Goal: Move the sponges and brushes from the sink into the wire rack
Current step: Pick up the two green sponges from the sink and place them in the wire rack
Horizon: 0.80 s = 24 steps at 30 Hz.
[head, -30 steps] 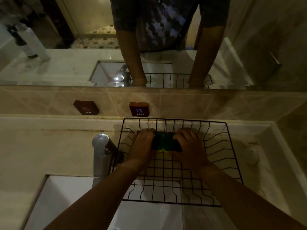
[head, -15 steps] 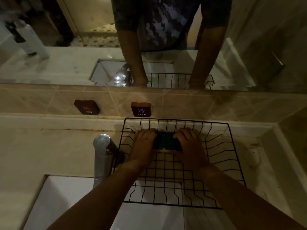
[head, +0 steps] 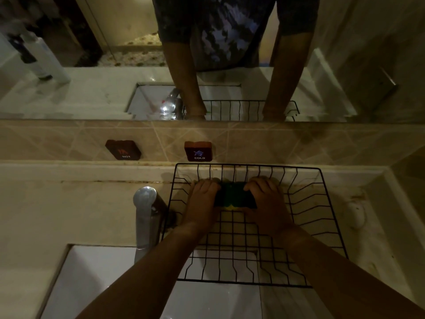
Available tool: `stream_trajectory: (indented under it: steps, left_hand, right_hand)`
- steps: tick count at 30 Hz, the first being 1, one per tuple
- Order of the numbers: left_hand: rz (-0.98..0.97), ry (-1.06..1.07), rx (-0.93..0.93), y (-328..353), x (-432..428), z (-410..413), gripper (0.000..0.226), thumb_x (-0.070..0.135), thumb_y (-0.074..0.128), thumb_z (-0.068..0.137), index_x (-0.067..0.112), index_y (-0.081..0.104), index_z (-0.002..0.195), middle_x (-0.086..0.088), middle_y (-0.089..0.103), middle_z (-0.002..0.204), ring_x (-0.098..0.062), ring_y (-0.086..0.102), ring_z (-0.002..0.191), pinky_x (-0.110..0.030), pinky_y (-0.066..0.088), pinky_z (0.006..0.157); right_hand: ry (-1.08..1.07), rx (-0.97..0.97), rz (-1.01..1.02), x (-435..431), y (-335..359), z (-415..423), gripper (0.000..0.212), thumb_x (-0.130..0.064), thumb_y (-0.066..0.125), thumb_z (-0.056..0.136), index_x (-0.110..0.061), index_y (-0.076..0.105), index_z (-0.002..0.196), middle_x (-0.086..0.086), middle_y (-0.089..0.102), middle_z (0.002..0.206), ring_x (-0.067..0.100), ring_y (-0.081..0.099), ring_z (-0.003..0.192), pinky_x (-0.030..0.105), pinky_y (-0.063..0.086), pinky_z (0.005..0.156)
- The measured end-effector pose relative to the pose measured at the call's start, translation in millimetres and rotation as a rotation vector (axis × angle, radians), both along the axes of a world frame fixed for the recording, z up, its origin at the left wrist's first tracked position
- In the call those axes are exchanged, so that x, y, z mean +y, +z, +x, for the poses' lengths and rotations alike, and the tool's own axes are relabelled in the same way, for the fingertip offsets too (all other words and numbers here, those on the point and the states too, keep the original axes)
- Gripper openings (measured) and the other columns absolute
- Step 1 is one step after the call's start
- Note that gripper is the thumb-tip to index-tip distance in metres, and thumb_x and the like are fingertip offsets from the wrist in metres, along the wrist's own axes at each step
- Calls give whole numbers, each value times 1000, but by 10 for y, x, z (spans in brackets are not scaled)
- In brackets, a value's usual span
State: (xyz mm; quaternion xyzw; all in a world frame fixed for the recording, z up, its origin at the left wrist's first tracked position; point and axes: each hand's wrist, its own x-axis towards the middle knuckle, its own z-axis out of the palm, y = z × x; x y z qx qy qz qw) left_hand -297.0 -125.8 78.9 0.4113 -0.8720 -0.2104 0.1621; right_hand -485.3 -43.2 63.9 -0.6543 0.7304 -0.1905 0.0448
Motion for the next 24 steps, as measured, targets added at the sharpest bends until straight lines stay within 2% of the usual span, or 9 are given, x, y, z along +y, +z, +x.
stream_trajectory:
  steps: [7, 9, 11, 16, 19, 21, 24]
  left_hand:
    - [24, 30, -12, -11, 8, -14, 41, 9, 70, 82, 15, 60, 121, -6, 59, 128, -24, 46, 125, -45, 32, 114]
    - [21, 22, -59, -1, 8, -28, 43, 14, 70, 83, 16, 58, 125, -5, 58, 132, -24, 44, 129, -47, 27, 116]
    - [14, 12, -122, 10, 0, -33, 45, 18, 69, 84, 19, 56, 128, -2, 54, 137, -22, 39, 135, -47, 20, 119]
    - [25, -40, -190, 76, -4, 24, 58, 17, 71, 83, 20, 50, 136, -1, 41, 150, -22, 28, 141, -43, 21, 120]
    - [57, -66, -223, 147, 48, 82, 65, 19, 71, 83, 23, 43, 142, 0, 33, 155, -22, 22, 144, -46, 20, 121]
    - [67, -62, -214, 199, 115, 117, 69, 23, 70, 83, 26, 39, 144, 1, 35, 154, -22, 25, 142, -45, 21, 121]
    - [55, -64, -135, 335, 233, 186, 62, 28, 70, 82, 27, 44, 139, 1, 48, 144, -21, 37, 134, -42, 29, 116]
  right_hand:
    - [1, 13, -1, 2, -17, -10, 52, -57, 70, 75, -21, 58, 110, 2, 56, 121, 26, 48, 115, 44, 42, 94]
    - [-4, 37, 10, 9, 8, -10, 51, -54, 73, 74, -21, 59, 110, 2, 57, 122, 27, 50, 115, 43, 42, 93]
    - [0, 43, 20, 12, 47, 1, 50, -51, 73, 74, -20, 60, 111, 3, 57, 122, 28, 50, 116, 44, 41, 96]
    - [14, 19, 94, 77, 184, 23, 52, -43, 72, 74, -17, 61, 118, 5, 54, 131, 31, 45, 125, 49, 38, 102]
    - [7, 19, 144, 145, 255, 45, 58, -40, 76, 71, -17, 60, 122, 5, 53, 134, 33, 44, 126, 46, 40, 103]
    - [-2, 7, 135, 212, 294, 50, 60, -44, 78, 72, -16, 62, 122, 7, 54, 134, 34, 45, 125, 46, 41, 101]
    - [-14, 9, 139, 309, 409, 115, 61, -56, 69, 78, -15, 61, 123, 6, 54, 133, 32, 46, 123, 45, 42, 99]
